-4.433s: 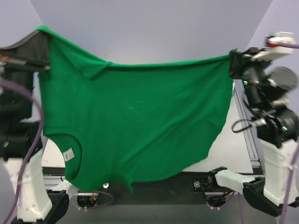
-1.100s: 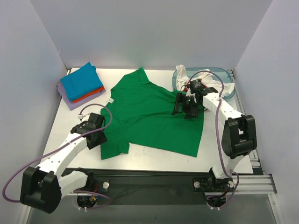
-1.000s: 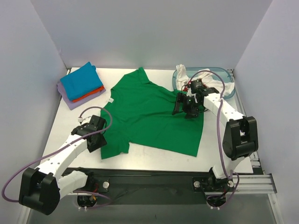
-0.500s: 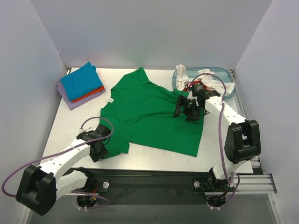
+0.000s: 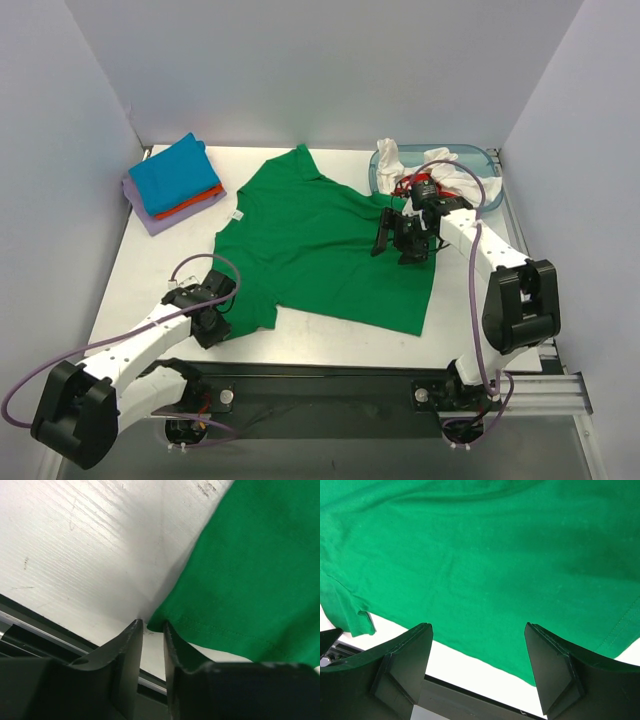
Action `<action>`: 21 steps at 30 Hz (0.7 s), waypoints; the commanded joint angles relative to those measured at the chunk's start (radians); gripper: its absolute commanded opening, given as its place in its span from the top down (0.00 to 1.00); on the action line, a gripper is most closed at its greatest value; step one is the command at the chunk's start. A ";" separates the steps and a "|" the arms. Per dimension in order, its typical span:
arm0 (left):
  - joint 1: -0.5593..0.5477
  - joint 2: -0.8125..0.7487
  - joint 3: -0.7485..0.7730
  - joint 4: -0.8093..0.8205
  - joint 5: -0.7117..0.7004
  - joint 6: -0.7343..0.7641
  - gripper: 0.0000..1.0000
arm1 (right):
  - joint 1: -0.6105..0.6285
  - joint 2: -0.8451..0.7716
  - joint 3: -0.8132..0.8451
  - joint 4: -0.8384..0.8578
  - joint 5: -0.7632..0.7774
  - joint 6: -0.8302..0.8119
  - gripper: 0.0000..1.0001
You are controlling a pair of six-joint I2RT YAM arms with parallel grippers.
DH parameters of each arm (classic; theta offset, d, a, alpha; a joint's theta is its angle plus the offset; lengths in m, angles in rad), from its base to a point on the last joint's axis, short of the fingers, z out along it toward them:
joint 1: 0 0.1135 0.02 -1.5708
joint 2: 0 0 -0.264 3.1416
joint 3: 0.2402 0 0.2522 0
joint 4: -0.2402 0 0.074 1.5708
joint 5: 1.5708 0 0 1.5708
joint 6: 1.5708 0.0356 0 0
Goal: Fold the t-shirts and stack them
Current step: Grap the side of the flattened tshirt closest away from the robot with both arms
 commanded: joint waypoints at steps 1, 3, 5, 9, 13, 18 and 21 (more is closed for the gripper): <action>0.002 -0.002 -0.039 0.061 0.021 -0.013 0.69 | 0.005 -0.057 -0.016 -0.035 0.010 -0.001 0.24; 0.002 -0.009 -0.040 0.059 0.021 -0.010 0.74 | 0.006 -0.064 -0.028 -0.036 0.017 0.002 0.25; 0.004 -0.015 -0.045 0.061 0.021 -0.011 0.82 | 0.003 -0.081 -0.043 -0.035 0.023 0.005 0.24; 0.007 -0.044 -0.055 0.084 0.041 -0.005 0.96 | -0.002 -0.117 -0.099 -0.048 0.045 0.016 0.24; 0.019 -0.074 -0.031 0.075 0.038 0.010 1.00 | -0.031 -0.156 -0.226 -0.071 0.096 0.042 0.29; 0.036 -0.101 0.013 0.067 0.035 0.042 1.00 | -0.100 -0.232 -0.344 -0.094 0.151 0.096 0.41; 0.053 -0.094 0.035 0.068 0.045 0.065 1.00 | -0.120 -0.262 -0.395 -0.108 0.186 0.122 0.45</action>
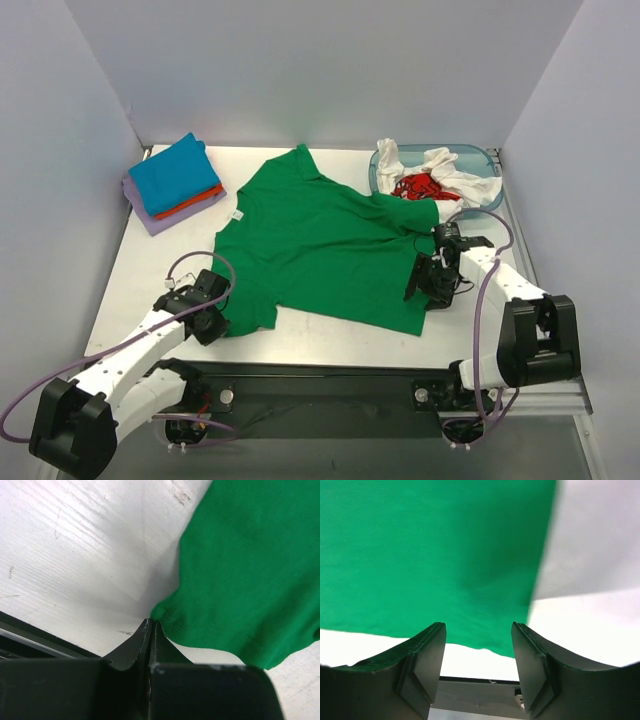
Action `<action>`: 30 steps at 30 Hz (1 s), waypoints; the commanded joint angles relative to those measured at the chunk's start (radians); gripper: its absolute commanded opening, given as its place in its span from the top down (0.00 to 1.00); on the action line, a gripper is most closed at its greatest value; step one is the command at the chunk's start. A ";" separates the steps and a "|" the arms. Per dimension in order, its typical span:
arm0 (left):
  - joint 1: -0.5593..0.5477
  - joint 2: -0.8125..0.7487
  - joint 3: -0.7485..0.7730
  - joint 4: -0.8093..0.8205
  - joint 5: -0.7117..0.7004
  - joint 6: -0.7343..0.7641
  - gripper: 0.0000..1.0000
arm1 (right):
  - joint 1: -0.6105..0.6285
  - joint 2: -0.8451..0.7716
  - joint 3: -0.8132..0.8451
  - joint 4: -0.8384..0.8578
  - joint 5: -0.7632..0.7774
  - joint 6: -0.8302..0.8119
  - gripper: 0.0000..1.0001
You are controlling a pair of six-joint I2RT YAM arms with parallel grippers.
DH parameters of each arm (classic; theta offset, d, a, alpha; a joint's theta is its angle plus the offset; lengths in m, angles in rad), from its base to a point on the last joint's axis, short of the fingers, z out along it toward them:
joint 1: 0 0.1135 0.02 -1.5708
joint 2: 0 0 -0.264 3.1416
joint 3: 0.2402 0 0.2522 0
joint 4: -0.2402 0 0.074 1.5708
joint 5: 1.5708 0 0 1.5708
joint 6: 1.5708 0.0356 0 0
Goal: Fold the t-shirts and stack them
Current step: Grap the side of the flattened tshirt closest away from the robot with both arms
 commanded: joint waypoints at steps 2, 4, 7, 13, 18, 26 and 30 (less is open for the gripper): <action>0.025 -0.005 0.061 0.032 0.022 0.044 1.00 | -0.017 -0.059 -0.046 -0.071 0.072 0.054 0.48; 0.028 -0.010 0.063 0.029 0.028 0.053 1.00 | -0.016 -0.056 -0.076 -0.079 0.076 0.062 0.51; 0.034 -0.028 0.059 0.023 0.038 0.058 1.00 | -0.017 -0.054 -0.106 -0.086 0.091 0.071 0.55; 0.051 -0.067 0.041 0.023 0.062 0.063 1.00 | -0.011 -0.077 -0.153 -0.095 0.096 0.086 0.64; 0.053 -0.057 0.039 0.030 0.076 0.073 1.00 | -0.002 -0.123 -0.181 -0.099 0.096 0.096 0.67; 0.059 -0.042 0.038 0.042 0.088 0.087 1.00 | 0.052 -0.089 -0.195 -0.069 0.097 0.114 0.71; 0.059 -0.047 0.036 0.044 0.088 0.086 1.00 | 0.075 -0.054 -0.190 -0.045 0.102 0.116 0.73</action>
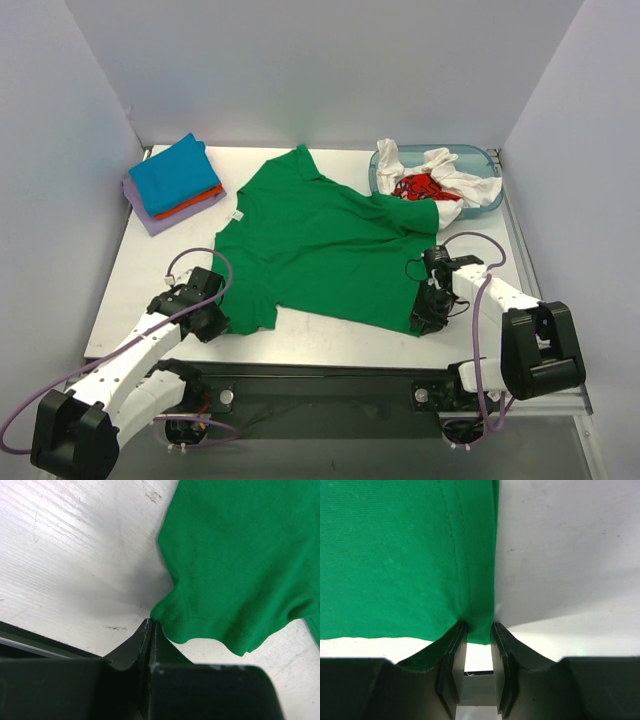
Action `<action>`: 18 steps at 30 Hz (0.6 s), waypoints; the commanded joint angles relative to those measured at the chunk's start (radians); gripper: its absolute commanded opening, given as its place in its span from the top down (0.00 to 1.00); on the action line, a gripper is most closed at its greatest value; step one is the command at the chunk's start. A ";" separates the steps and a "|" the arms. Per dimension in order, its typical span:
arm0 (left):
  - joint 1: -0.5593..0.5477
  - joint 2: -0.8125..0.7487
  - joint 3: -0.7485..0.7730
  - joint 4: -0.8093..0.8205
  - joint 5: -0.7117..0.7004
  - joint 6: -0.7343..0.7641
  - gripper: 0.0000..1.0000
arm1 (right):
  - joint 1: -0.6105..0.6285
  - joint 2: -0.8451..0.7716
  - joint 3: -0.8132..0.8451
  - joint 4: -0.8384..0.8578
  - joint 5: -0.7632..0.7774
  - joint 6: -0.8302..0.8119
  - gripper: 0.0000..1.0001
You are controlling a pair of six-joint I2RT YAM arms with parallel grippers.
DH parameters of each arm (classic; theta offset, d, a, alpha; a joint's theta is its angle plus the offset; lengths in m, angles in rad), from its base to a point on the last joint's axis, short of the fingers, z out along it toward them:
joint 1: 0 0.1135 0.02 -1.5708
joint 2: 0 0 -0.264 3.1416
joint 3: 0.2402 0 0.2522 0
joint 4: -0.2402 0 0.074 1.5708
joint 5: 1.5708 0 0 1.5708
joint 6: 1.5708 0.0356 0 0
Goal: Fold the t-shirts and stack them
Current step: Grap the side of the flattened tshirt closest away from the robot with both arms
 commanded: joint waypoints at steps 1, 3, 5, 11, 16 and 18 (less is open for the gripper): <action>0.007 -0.008 0.013 0.031 0.006 0.009 1.00 | 0.019 0.032 -0.004 -0.014 0.031 0.019 0.74; 0.009 -0.016 0.021 0.028 0.006 0.006 1.00 | 0.023 0.047 -0.001 -0.014 0.032 0.021 0.77; 0.009 -0.025 0.030 0.012 0.003 0.004 1.00 | 0.027 0.052 0.002 -0.017 0.023 0.017 0.84; 0.009 -0.060 0.114 -0.098 -0.011 -0.013 1.00 | 0.031 0.037 0.062 -0.160 -0.011 -0.015 1.00; 0.009 -0.100 0.147 -0.187 -0.008 -0.030 1.00 | 0.046 0.031 0.102 -0.267 -0.049 -0.039 1.00; 0.009 -0.123 0.159 -0.225 -0.009 -0.037 1.00 | 0.057 0.018 0.114 -0.319 -0.052 -0.039 1.00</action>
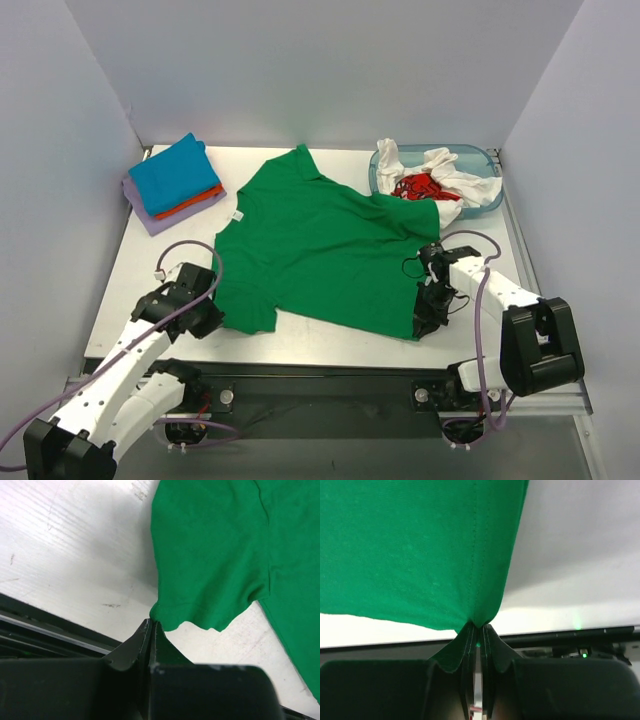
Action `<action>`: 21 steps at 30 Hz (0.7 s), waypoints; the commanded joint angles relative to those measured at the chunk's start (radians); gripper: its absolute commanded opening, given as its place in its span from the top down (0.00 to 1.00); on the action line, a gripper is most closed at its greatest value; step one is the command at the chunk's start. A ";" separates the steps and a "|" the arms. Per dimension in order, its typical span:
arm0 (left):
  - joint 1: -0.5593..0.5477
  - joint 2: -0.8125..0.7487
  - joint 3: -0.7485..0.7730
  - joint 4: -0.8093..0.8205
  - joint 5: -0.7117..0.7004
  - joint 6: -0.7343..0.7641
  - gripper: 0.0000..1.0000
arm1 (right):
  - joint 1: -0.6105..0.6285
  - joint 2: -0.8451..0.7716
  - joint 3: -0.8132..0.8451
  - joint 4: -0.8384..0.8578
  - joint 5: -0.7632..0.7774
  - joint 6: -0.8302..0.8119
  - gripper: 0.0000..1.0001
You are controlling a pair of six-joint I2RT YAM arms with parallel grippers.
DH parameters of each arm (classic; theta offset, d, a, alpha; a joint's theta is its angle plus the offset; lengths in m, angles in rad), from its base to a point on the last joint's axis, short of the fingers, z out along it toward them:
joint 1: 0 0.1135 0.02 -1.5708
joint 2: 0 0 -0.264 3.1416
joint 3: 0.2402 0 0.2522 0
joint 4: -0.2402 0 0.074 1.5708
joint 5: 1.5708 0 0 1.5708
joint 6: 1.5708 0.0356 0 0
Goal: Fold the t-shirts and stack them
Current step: Grap the side of the flattened tshirt closest away from the robot with both arms
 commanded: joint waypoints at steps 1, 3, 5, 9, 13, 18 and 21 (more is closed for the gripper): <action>0.006 -0.039 0.054 -0.113 -0.008 -0.026 1.00 | 0.018 -0.019 0.036 -0.183 -0.024 -0.013 1.00; 0.005 -0.060 0.073 -0.157 -0.013 -0.031 1.00 | 0.028 -0.020 0.036 -0.224 -0.045 -0.009 1.00; 0.005 -0.080 0.087 -0.183 -0.016 -0.032 1.00 | 0.045 -0.014 0.035 -0.257 -0.059 -0.007 1.00; 0.005 -0.097 0.138 -0.269 -0.018 -0.031 1.00 | 0.102 -0.003 0.033 -0.303 -0.076 0.008 1.00; 0.003 -0.128 0.175 -0.346 -0.021 -0.028 1.00 | 0.130 -0.037 0.014 -0.335 -0.088 0.020 1.00; 0.003 -0.143 0.172 -0.317 0.024 0.017 1.00 | 0.128 -0.069 0.009 -0.346 -0.093 0.037 1.00; 0.000 -0.084 0.181 -0.213 0.062 0.069 1.00 | 0.120 -0.069 0.038 -0.346 -0.070 0.033 1.00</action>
